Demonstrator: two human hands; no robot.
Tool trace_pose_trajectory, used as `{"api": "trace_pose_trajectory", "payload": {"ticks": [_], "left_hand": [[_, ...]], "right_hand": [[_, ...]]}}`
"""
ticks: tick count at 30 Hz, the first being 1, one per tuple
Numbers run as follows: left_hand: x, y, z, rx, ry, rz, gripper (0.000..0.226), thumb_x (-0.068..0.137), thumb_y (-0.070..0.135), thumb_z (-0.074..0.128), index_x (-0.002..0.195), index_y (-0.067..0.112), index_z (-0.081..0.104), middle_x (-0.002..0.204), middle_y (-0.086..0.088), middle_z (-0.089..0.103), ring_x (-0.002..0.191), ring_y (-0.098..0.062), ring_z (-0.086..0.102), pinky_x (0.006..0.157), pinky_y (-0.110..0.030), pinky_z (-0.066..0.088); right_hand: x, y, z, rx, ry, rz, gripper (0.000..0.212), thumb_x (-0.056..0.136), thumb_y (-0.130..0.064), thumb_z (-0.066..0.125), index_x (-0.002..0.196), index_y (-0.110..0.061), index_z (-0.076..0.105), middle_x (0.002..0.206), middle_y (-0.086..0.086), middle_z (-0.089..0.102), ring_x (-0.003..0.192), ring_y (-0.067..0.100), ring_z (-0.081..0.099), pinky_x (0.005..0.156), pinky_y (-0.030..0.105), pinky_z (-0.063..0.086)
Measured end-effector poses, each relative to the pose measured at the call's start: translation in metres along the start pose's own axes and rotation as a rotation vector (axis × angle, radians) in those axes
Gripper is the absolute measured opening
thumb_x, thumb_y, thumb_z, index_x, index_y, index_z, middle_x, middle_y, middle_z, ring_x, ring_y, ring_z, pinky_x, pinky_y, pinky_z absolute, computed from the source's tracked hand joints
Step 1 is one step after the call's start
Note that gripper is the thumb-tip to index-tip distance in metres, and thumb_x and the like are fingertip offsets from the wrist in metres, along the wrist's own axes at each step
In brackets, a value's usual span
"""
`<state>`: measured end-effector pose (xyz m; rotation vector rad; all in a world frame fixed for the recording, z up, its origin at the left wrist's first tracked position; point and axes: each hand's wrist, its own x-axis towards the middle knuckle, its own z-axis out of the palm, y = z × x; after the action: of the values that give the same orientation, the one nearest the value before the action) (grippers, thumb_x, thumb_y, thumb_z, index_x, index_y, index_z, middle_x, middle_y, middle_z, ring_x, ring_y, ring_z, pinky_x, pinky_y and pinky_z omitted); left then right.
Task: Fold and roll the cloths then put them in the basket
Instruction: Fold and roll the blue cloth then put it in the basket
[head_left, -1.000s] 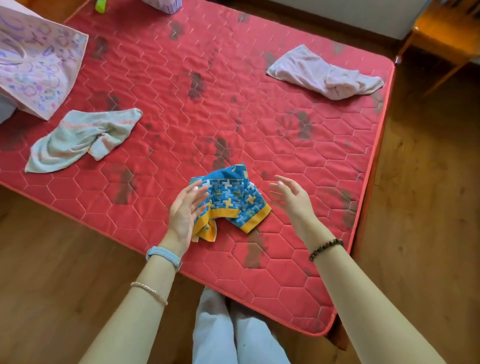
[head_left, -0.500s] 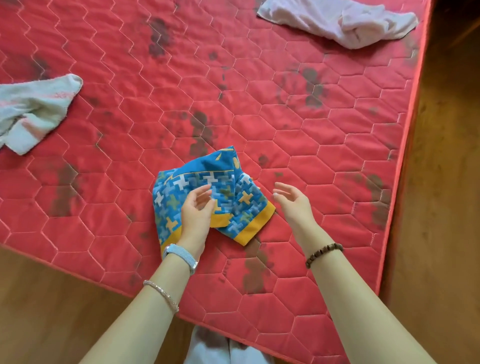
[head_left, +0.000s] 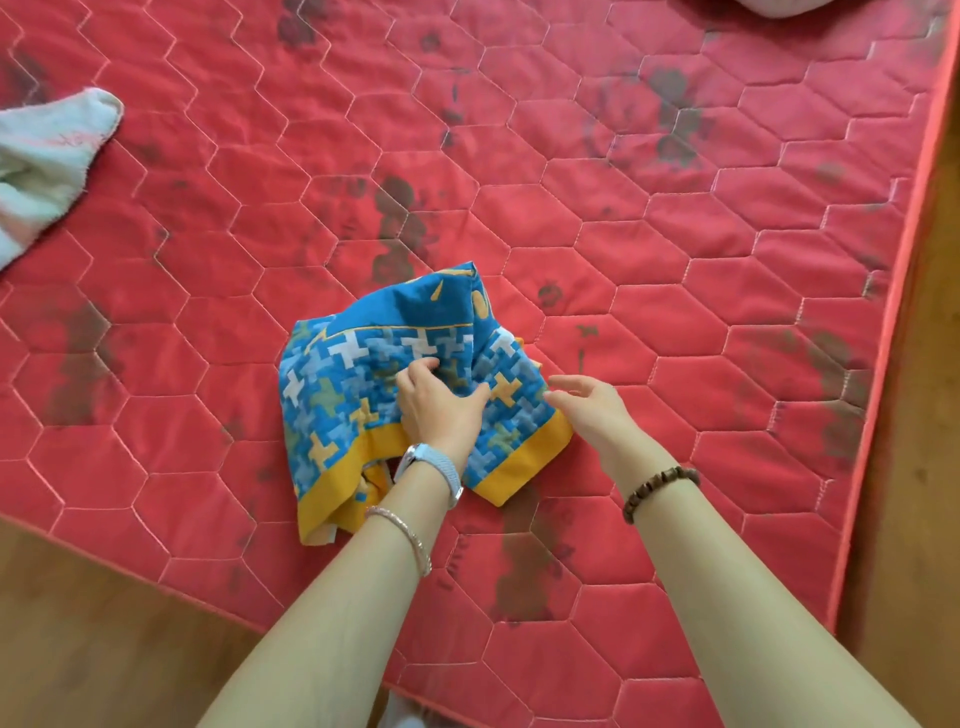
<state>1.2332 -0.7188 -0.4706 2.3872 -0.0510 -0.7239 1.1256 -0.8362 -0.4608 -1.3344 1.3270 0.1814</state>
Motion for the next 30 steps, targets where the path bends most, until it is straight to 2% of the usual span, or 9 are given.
{"api": "trace_pose_trajectory", "payload": {"ticks": [6, 8, 11, 13, 15, 20, 23, 25, 30], "left_hand": [[0.010, 0.004, -0.001, 0.066, 0.065, -0.082, 0.031, 0.083, 0.033, 0.073, 0.107, 0.021, 0.058, 0.112, -0.002, 0.055, 0.105, -0.025, 0.056, 0.092, -0.041, 0.048], [0.012, 0.007, -0.007, -0.053, 0.073, -0.117, 0.017, 0.087, 0.024, 0.067, 0.100, 0.018, 0.060, 0.094, 0.002, 0.058, 0.084, -0.017, 0.060, 0.071, -0.034, 0.052], [0.012, 0.009, -0.022, -0.084, 0.095, -0.136, 0.008, 0.093, 0.015, 0.059, 0.098, 0.010, 0.063, 0.083, 0.001, 0.060, 0.060, -0.002, 0.046, 0.047, -0.017, 0.031], [0.011, 0.008, -0.031, -0.141, 0.122, -0.130, 0.006, 0.094, 0.012, 0.056, 0.098, 0.009, 0.060, 0.088, -0.005, 0.065, 0.063, -0.010, 0.051, 0.050, -0.021, 0.034], [0.005, 0.011, -0.041, -0.232, 0.151, -0.115, 0.008, 0.095, 0.008, 0.052, 0.100, 0.014, 0.050, 0.088, -0.006, 0.060, 0.064, -0.017, 0.053, 0.053, -0.029, 0.040], [-0.016, 0.032, -0.076, -0.302, 0.247, 0.010, 0.026, 0.092, -0.004, 0.037, 0.101, 0.020, 0.042, 0.073, 0.003, 0.045, 0.064, -0.021, 0.047, 0.060, -0.038, 0.038], [-0.022, 0.052, -0.105, -0.305, 0.302, 0.112, 0.038, 0.087, -0.009, 0.036, 0.092, 0.017, 0.063, 0.090, -0.003, 0.065, 0.082, -0.022, 0.056, 0.068, -0.022, 0.039], [-0.024, 0.070, -0.129, -0.337, 0.373, 0.135, 0.041, 0.088, -0.008, 0.037, 0.099, 0.010, 0.072, 0.110, -0.007, 0.068, 0.099, -0.019, 0.058, 0.078, -0.013, 0.034], [-0.026, 0.120, -0.202, -0.408, 0.510, 0.144, 0.036, 0.091, -0.002, 0.053, 0.125, 0.006, 0.063, 0.127, -0.011, 0.054, 0.105, -0.019, 0.055, 0.078, -0.004, 0.030]], "right_hand": [[0.007, 0.012, 0.006, -0.149, 0.006, 0.047, 0.020, 0.058, -0.046, 0.078, 0.077, -0.040, 0.072, 0.110, -0.003, 0.068, 0.123, 0.027, 0.049, 0.104, 0.047, 0.043], [0.006, 0.013, 0.006, -0.147, 0.015, 0.026, 0.014, 0.057, -0.049, 0.076, 0.069, -0.042, 0.072, 0.101, -0.005, 0.070, 0.119, 0.027, 0.051, 0.100, 0.047, 0.045], [-0.005, 0.004, 0.006, -0.065, 0.023, 0.000, 0.008, 0.072, -0.033, 0.074, 0.072, -0.027, 0.068, 0.087, -0.007, 0.067, 0.093, 0.018, 0.057, 0.075, 0.032, 0.049], [-0.011, -0.003, 0.006, -0.021, 0.013, -0.022, 0.011, 0.082, -0.019, 0.069, 0.078, -0.021, 0.058, 0.081, -0.003, 0.059, 0.069, 0.011, 0.049, 0.056, 0.025, 0.038], [-0.019, -0.010, 0.007, 0.015, 0.001, -0.051, 0.013, 0.084, -0.014, 0.067, 0.083, -0.018, 0.055, 0.075, -0.003, 0.053, 0.060, 0.009, 0.043, 0.050, 0.023, 0.032], [-0.053, -0.044, 0.000, 0.130, 0.021, -0.193, 0.016, 0.087, -0.010, 0.069, 0.103, -0.014, 0.069, 0.087, -0.003, 0.068, 0.075, 0.008, 0.061, 0.058, 0.017, 0.046], [-0.075, -0.077, -0.011, 0.173, 0.049, -0.271, 0.016, 0.088, -0.009, 0.068, 0.102, -0.015, 0.073, 0.087, -0.002, 0.070, 0.077, 0.011, 0.064, 0.061, 0.020, 0.050], [-0.088, -0.102, -0.018, 0.173, 0.099, -0.329, 0.015, 0.089, -0.008, 0.066, 0.099, -0.016, 0.073, 0.088, 0.000, 0.071, 0.079, 0.012, 0.063, 0.070, 0.025, 0.052], [-0.116, -0.173, -0.039, 0.217, 0.312, -0.461, 0.018, 0.090, -0.010, 0.063, 0.088, -0.026, 0.071, 0.081, -0.010, 0.069, 0.083, 0.012, 0.065, 0.077, 0.030, 0.053]]}}
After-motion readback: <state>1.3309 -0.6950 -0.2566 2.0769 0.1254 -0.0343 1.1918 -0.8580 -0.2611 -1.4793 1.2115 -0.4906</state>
